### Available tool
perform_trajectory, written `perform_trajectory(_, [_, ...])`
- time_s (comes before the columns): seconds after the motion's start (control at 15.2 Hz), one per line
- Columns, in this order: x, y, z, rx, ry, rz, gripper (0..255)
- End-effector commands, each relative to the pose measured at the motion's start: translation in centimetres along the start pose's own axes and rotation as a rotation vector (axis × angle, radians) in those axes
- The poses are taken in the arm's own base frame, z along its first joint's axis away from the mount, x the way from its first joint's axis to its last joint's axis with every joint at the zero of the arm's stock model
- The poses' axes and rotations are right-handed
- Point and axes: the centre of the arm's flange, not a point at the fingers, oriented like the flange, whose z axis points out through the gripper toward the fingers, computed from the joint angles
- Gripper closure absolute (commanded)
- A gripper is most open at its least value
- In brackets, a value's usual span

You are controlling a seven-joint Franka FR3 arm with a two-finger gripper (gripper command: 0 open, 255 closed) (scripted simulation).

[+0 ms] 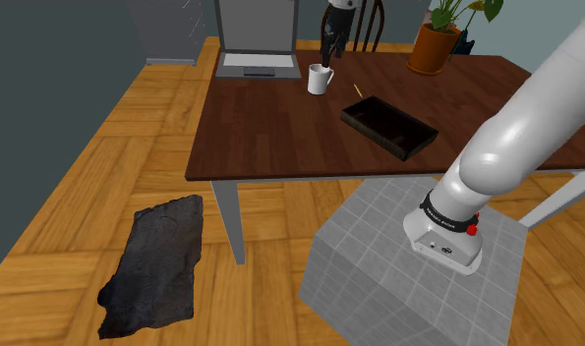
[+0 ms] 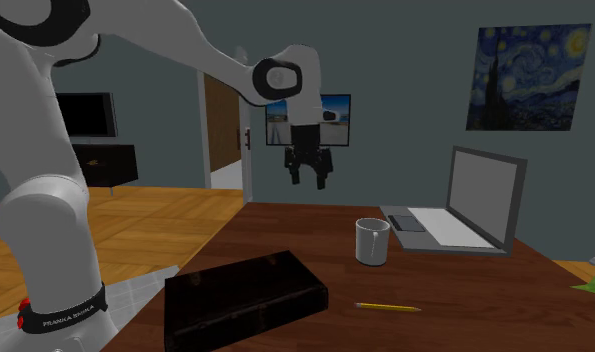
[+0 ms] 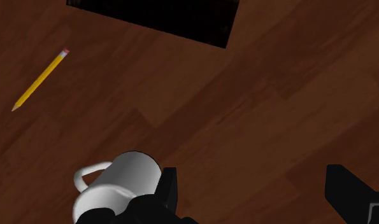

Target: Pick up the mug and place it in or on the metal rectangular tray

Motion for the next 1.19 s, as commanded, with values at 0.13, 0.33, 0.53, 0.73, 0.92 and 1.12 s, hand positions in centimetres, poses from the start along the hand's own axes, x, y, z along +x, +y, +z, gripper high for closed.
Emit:
perform_trajectory(0.13, [3.2, 2.9, 2.8, -0.012, -0.009, 0.002, 0])
perform_trajectory(0.33, [5.7, 5.0, 5.1, -0.021, -0.016, 0.004, 0])
perform_trajectory(0.53, [8.1, 7.2, 7.3, -0.030, -0.023, 0.006, 0])
perform_trajectory(0.73, [10.1, 9.0, 9.1, -0.037, -0.029, 0.007, 0])
perform_trajectory(0.92, [10.1, 9.0, 10.7, -0.037, -0.029, 0.007, 0])
perform_trajectory(1.12, [10.0, 9.1, 12.3, -0.037, -0.029, 0.007, 0])
